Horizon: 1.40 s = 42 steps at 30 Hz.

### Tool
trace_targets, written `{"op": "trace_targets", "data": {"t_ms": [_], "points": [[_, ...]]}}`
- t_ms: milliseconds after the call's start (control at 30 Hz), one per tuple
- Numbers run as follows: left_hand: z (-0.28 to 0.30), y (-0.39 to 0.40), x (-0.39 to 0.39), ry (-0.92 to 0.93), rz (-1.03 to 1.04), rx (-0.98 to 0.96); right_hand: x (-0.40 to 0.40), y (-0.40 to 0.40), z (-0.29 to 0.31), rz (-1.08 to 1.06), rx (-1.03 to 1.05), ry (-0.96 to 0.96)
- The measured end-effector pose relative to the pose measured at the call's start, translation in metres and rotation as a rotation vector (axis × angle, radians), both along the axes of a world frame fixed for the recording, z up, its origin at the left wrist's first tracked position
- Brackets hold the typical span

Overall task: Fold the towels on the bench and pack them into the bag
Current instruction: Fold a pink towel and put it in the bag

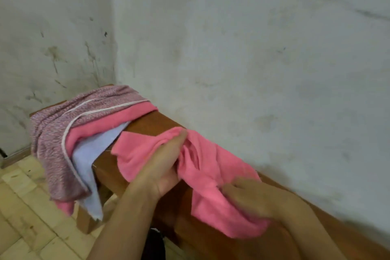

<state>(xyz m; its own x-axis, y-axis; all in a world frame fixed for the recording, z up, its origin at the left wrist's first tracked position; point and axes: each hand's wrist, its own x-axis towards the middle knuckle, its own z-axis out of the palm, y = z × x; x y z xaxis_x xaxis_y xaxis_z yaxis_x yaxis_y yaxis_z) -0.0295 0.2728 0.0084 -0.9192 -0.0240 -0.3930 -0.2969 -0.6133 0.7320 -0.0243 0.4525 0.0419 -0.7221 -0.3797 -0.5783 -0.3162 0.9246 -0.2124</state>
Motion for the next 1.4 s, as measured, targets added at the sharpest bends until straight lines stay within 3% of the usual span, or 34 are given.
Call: {"op": "trace_targets", "data": {"t_ms": [100, 233, 367, 500, 700, 867, 1000, 1100, 1200, 1300, 1400], "points": [[-0.004, 0.028, 0.003, 0.031, -0.156, -0.113, 0.02, 0.042, -0.015, -0.071, 0.014, -0.096], [-0.005, 0.055, 0.005, 0.063, -0.283, -0.174, 0.038, 0.081, -0.032, -0.174, -0.065, -0.08], [-0.004, 0.08, 0.005, 0.108, -0.013, -0.27, 0.051, 0.107, -0.034, -0.28, -0.117, -0.022], [0.002, 0.093, 0.0, 0.173, 0.289, -0.136, 0.059, 0.133, -0.036, -0.418, -0.097, 0.152], [0.007, 0.099, 0.005, 0.162, 0.411, -0.146, 0.082, 0.147, -0.037, -0.591, 0.061, 0.205], [-0.007, 0.075, 0.0, 0.077, 0.39, -0.261, 0.085, 0.142, -0.038, -0.699, 0.239, 0.054], [-0.028, 0.041, -0.002, -0.07, 0.147, -0.638, 0.088, 0.144, -0.035, -0.6, 0.311, -0.052], [-0.036, 0.02, -0.001, -0.172, -0.054, -0.966, 0.094, 0.148, -0.039, -0.551, 0.391, -0.017], [-0.038, 0.002, 0.005, -0.291, -0.309, -1.421, 0.096, 0.15, -0.046, -0.459, 0.357, 0.01], [-0.044, -0.013, 0.007, -0.267, -0.366, -1.836, 0.1, 0.146, -0.052, -0.392, 0.238, 0.226], [-0.027, 0.001, 0.011, -0.089, -0.24, -2.026, 0.098, 0.142, -0.063, -0.386, 0.055, 0.561]]}}
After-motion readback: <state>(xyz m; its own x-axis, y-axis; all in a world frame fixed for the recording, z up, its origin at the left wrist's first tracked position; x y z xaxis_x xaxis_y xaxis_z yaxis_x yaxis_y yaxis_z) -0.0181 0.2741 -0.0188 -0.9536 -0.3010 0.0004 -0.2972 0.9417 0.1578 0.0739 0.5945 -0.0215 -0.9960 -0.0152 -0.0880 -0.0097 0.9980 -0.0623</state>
